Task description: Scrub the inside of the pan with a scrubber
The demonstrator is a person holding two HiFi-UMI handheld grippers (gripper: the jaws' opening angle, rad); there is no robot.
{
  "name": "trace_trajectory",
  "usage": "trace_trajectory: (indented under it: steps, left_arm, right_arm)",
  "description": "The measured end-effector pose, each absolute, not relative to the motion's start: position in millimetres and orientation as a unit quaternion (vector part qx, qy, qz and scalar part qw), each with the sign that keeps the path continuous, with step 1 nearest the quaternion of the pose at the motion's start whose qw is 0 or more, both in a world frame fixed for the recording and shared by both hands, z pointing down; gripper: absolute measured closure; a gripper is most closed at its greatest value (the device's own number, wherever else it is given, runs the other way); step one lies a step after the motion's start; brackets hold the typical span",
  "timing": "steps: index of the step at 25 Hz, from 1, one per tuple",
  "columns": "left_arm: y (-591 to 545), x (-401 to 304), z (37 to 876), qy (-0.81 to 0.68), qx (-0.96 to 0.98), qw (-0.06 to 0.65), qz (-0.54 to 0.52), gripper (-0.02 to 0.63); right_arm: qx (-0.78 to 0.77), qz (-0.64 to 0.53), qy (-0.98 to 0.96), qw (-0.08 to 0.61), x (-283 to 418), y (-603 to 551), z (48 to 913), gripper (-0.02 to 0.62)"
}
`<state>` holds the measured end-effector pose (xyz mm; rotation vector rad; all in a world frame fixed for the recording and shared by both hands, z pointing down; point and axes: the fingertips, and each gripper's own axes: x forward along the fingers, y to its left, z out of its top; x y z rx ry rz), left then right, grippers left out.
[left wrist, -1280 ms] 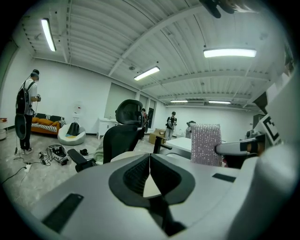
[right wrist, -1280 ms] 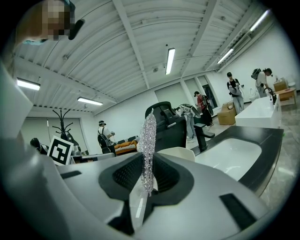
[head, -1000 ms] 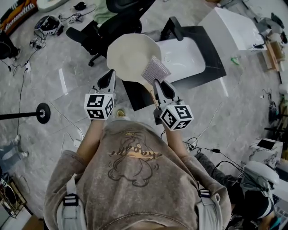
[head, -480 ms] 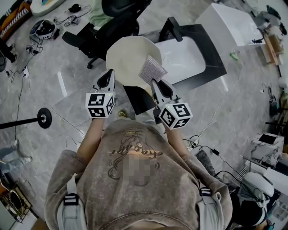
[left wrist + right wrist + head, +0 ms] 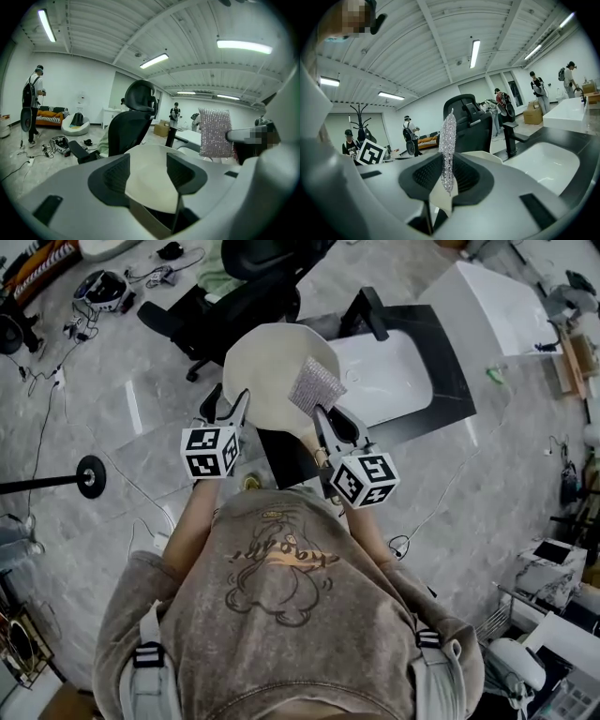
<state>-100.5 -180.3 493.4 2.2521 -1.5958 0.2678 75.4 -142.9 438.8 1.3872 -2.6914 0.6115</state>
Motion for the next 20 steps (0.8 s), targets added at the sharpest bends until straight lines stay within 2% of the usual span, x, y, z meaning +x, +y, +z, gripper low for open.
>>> trace_trajectory:
  steps: [4,20]
  left_arm:
    - [-187,-107,520,-0.573,0.782,0.214,0.115,0.362]
    - [-204,-121,596,-0.578,0.751,0.253,0.194,0.373]
  right_arm:
    - [0.444,0.204,-0.872,0.026,77,-149,443,0.514]
    - [0.433,0.217,-0.875,0.03,74,-166,455,0.514]
